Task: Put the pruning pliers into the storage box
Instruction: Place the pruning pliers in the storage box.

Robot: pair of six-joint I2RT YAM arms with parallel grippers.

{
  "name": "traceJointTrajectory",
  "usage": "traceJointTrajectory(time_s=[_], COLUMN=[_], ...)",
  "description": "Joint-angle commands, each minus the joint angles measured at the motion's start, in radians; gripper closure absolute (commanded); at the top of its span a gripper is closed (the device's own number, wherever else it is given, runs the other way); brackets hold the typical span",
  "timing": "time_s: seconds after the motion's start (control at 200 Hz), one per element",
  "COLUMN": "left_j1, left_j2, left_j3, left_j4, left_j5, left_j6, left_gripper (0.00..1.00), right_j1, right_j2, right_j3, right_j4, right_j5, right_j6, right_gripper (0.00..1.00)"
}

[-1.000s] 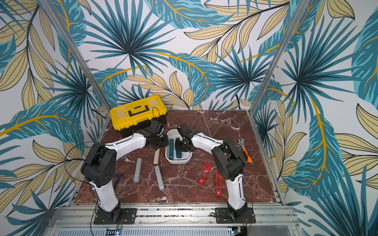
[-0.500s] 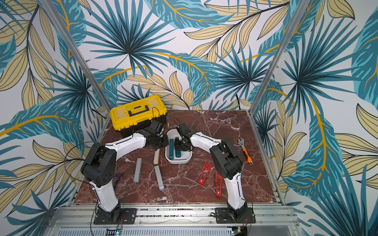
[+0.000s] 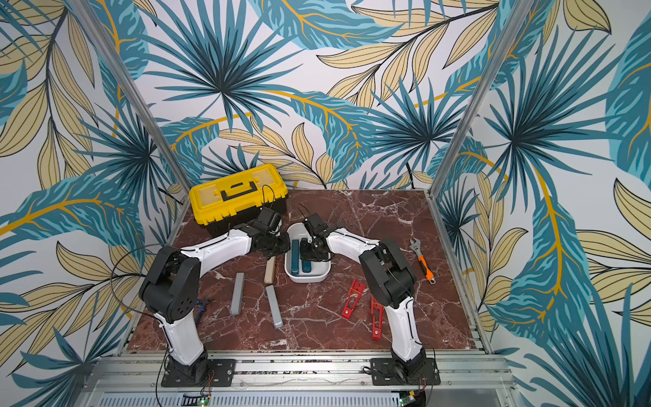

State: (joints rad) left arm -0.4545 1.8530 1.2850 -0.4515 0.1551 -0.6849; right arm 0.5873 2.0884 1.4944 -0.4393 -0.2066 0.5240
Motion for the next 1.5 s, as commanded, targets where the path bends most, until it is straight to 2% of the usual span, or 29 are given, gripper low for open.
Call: traceJointTrajectory(time_s=[0.0, 0.361, 1.012, 1.257, 1.497], left_j1=[0.007, 0.007, 0.007, 0.007, 0.006], left_j2=[-0.022, -0.025, -0.015, -0.015, -0.015], left_j3=[-0.004, -0.011, -0.003, 0.002, 0.000], left_j4=[0.015, 0.020, 0.031, 0.024, 0.025], left_j5=[0.015, 0.018, 0.030, 0.026, 0.025], left_j6=[-0.002, -0.005, -0.007, -0.005, -0.005], left_gripper=[0.97, 0.97, 0.97, 0.97, 0.97], right_j1=[0.009, 0.011, 0.011, 0.011, 0.011], right_j2=[0.017, -0.002, -0.097, -0.090, -0.108], right_j3=[0.013, 0.006, -0.037, -0.061, -0.070], right_j4=[-0.004, -0.003, -0.003, 0.034, 0.021], right_j5=[0.001, 0.001, -0.008, -0.062, -0.032], right_j6=[0.004, -0.002, -0.005, 0.014, 0.000], right_gripper=[0.71, 0.57, 0.57, 0.57, 0.57])
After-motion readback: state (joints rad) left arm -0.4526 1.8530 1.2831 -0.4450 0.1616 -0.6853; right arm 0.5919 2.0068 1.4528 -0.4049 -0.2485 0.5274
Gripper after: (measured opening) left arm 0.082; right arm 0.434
